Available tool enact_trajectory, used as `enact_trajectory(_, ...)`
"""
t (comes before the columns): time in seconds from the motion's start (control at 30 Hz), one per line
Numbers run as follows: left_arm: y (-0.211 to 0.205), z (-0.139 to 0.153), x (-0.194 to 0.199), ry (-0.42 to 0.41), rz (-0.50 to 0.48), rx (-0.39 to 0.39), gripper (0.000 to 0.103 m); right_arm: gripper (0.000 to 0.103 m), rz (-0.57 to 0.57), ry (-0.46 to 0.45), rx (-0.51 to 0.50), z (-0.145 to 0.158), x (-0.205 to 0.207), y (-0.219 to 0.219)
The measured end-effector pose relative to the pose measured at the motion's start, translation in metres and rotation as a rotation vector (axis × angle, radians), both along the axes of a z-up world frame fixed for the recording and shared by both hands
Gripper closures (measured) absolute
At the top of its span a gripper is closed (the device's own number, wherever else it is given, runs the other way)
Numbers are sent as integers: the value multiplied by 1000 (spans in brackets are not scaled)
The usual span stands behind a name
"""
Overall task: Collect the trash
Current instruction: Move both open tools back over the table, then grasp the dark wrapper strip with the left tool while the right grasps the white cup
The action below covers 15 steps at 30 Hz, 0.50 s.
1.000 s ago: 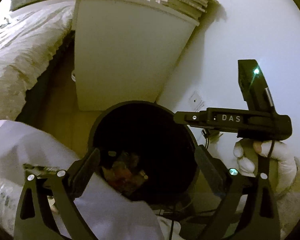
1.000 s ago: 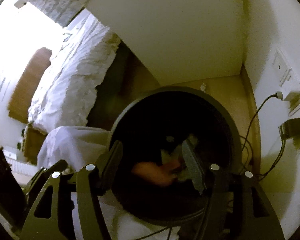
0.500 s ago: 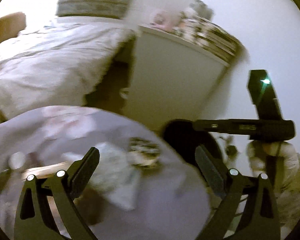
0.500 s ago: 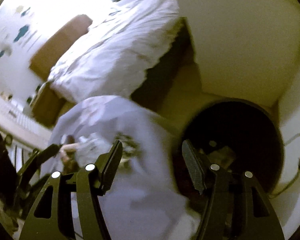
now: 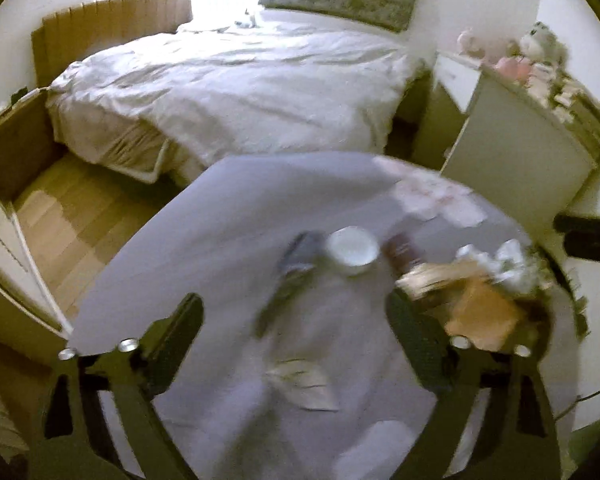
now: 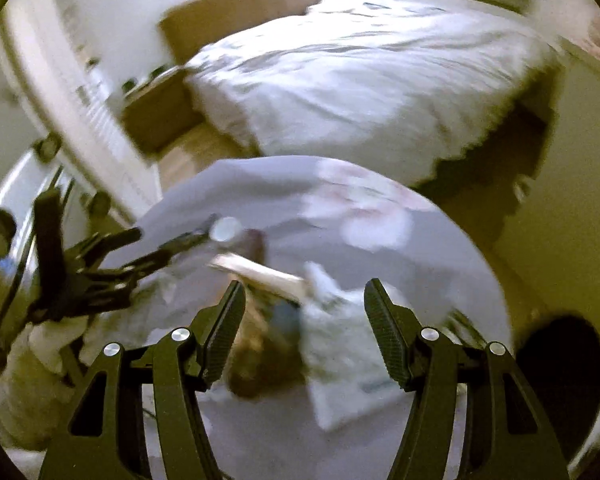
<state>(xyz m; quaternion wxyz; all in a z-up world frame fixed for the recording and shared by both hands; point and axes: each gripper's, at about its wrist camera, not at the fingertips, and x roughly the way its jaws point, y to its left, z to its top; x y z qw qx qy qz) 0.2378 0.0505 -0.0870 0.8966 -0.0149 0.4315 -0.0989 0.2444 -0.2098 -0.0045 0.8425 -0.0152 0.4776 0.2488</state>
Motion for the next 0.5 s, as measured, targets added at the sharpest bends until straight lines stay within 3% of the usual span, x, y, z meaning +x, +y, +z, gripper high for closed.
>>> enact_trajectory(0.1, 4, -14, 12, 28, -13, 49, 30, 41, 99, -20, -43, -7, 17, 43)
enact_trajectory(0.27, 9, -26, 23, 62, -28, 58, 51, 42, 192, 5, -108, -32, 47, 91)
enact_trajectory(0.5, 13, -27, 20, 24, -25, 45, 75, 43, 278, 31, -208, -67, 73, 136)
